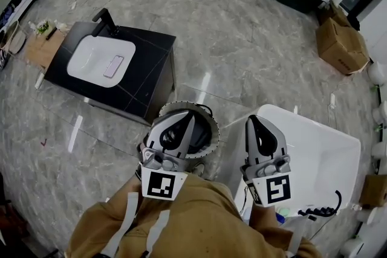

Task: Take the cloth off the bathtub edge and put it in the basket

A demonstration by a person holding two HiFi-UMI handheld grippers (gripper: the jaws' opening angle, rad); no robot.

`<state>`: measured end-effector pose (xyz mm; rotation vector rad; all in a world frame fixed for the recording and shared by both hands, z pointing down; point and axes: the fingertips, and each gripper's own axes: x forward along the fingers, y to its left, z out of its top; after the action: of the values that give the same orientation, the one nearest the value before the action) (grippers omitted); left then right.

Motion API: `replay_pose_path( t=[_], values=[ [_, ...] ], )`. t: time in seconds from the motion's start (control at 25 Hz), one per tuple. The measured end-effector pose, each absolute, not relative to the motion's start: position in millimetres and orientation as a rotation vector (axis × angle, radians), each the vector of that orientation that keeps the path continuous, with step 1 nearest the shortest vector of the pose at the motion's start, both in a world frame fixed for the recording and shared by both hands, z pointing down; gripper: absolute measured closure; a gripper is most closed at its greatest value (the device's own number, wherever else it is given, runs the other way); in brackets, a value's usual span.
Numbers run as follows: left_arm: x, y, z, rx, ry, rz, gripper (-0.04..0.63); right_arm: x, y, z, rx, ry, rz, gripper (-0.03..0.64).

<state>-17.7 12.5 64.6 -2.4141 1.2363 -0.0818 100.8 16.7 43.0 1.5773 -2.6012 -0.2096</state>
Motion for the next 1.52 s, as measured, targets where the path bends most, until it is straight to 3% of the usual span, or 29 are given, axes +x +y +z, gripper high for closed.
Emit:
replay_pose_path(
  t=[1.52],
  values=[
    [-59, -7, 58, -2.369, 1.297, -0.107, 0.591, 62, -1, 37, 1.521, -2.641, -0.231, 0.612]
  ],
)
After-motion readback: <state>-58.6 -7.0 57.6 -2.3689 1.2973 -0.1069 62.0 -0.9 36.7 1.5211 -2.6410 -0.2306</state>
